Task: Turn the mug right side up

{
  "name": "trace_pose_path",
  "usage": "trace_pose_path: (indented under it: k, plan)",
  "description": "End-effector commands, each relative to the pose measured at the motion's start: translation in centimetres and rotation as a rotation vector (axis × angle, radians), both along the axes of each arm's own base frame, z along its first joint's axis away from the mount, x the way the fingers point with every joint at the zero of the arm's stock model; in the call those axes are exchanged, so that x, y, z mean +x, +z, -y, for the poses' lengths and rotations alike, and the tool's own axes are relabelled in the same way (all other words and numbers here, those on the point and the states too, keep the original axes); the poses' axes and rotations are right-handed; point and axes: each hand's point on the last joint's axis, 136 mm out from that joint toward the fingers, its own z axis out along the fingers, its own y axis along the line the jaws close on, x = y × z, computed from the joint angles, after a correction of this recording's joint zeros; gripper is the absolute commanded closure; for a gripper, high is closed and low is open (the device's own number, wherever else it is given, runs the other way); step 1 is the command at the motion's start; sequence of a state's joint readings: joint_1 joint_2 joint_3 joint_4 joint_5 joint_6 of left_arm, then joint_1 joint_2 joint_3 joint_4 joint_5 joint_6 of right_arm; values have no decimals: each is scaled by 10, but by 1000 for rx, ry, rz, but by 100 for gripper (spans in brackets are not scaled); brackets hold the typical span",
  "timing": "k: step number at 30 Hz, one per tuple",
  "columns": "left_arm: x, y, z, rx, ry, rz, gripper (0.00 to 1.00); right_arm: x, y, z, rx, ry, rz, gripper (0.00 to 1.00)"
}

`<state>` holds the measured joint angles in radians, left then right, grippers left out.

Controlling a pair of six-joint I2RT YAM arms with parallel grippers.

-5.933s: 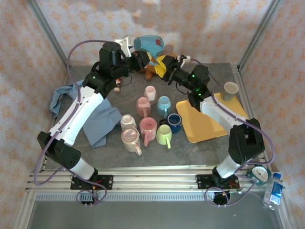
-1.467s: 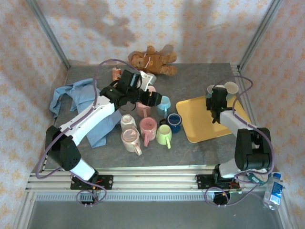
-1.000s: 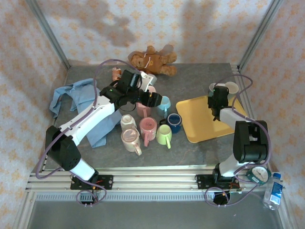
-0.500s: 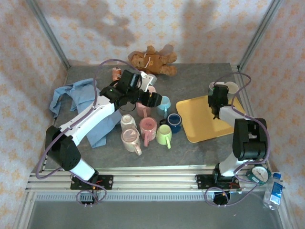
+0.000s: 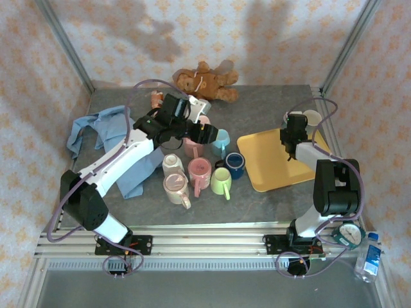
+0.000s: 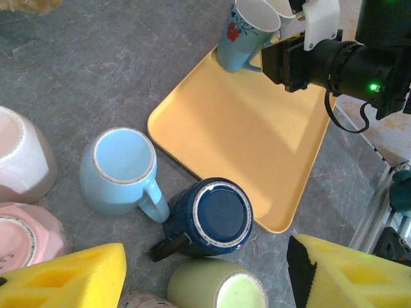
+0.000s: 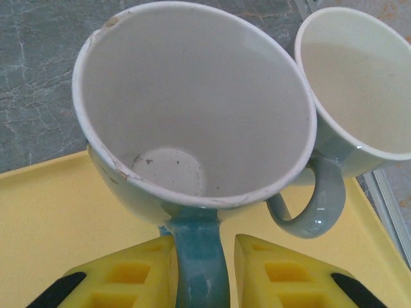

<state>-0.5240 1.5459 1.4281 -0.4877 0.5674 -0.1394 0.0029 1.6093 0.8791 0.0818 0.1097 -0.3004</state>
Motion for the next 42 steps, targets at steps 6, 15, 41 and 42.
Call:
trace_pose_path:
  k: [6,15,41,42]
  plan:
    - [-13,14,-8,15,-3,54,32,-2,12,10,-14,-42,11,70]
    - [-15,12,-11,16,6,50,32,-10,11,9,-9,-44,-4,69]
    - [-11,-9,-83,245,365,-2,32,-64,116,-78,548,95,61,58]
    - [-12,-10,-87,244,397,-18,32,-68,117,-81,573,77,35,58]
